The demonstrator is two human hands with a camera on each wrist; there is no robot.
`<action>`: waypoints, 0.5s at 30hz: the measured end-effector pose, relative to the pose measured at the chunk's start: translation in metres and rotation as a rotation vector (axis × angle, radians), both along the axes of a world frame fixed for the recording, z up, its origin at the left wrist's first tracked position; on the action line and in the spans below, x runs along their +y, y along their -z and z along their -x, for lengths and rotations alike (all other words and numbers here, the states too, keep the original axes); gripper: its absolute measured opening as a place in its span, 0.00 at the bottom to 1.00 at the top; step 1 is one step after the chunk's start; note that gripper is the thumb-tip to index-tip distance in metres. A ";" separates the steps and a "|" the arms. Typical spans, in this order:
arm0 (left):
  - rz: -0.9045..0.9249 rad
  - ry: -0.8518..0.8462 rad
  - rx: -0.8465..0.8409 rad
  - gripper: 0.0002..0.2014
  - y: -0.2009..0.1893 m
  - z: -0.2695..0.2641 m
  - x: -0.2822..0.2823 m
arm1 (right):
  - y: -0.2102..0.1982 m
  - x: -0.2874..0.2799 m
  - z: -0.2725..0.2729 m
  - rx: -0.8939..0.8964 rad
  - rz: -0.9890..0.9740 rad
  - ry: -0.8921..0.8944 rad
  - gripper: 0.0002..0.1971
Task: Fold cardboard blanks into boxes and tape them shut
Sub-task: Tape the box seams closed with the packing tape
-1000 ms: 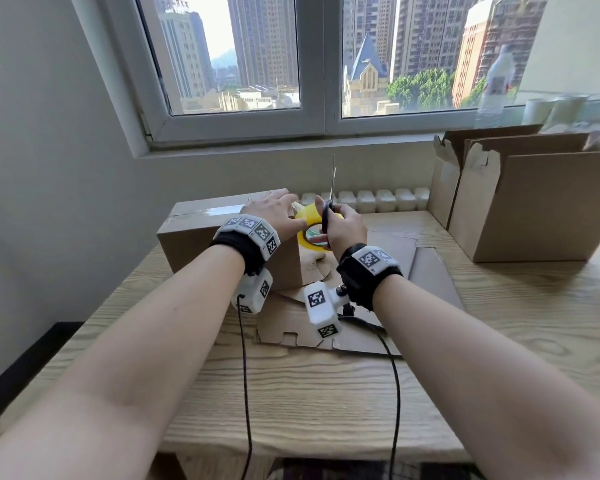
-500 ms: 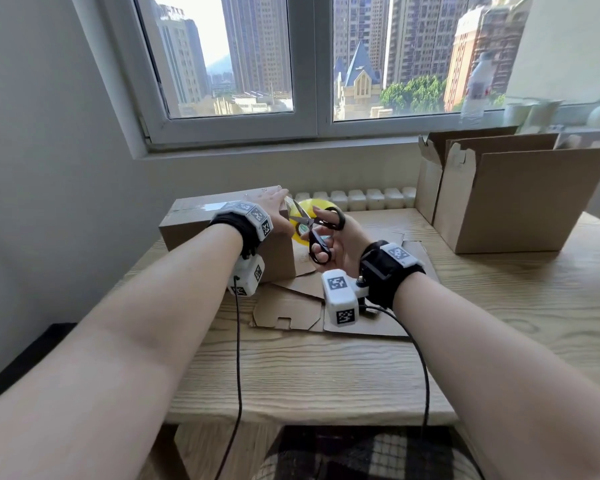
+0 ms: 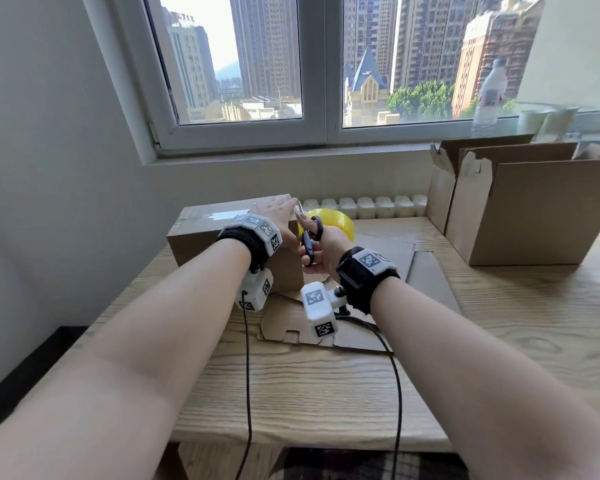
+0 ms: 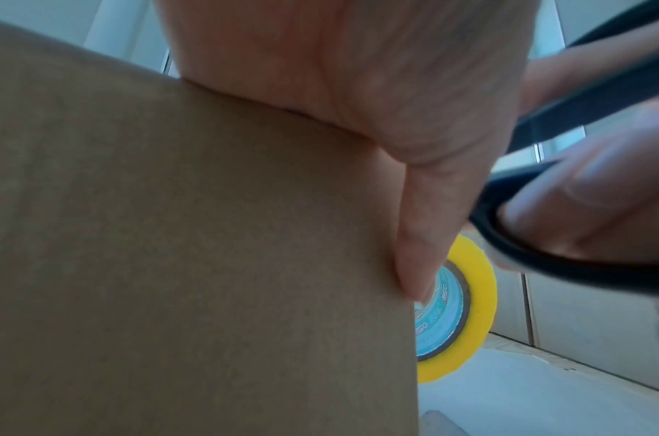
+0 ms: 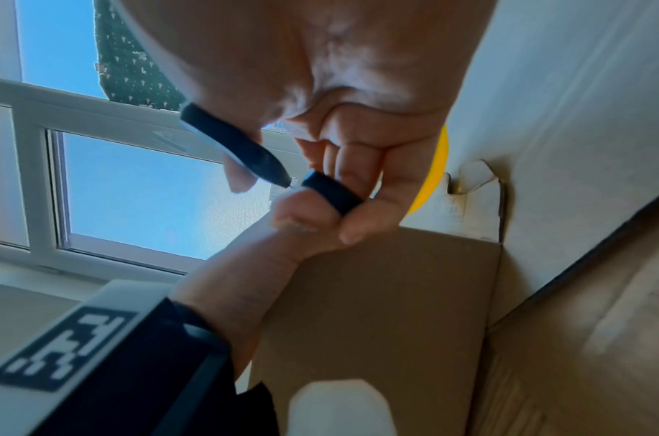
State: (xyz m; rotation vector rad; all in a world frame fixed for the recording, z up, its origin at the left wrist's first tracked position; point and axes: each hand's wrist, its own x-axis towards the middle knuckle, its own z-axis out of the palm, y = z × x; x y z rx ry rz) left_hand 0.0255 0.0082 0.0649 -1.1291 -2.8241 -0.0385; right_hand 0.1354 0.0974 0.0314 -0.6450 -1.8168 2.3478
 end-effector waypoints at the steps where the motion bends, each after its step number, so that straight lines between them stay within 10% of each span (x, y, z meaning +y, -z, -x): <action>1: -0.004 0.002 0.011 0.44 0.000 -0.001 0.000 | 0.000 0.000 0.003 0.009 -0.008 -0.003 0.21; 15: -0.072 0.004 0.003 0.47 -0.001 -0.006 -0.010 | 0.011 -0.002 0.014 0.089 -0.017 0.130 0.17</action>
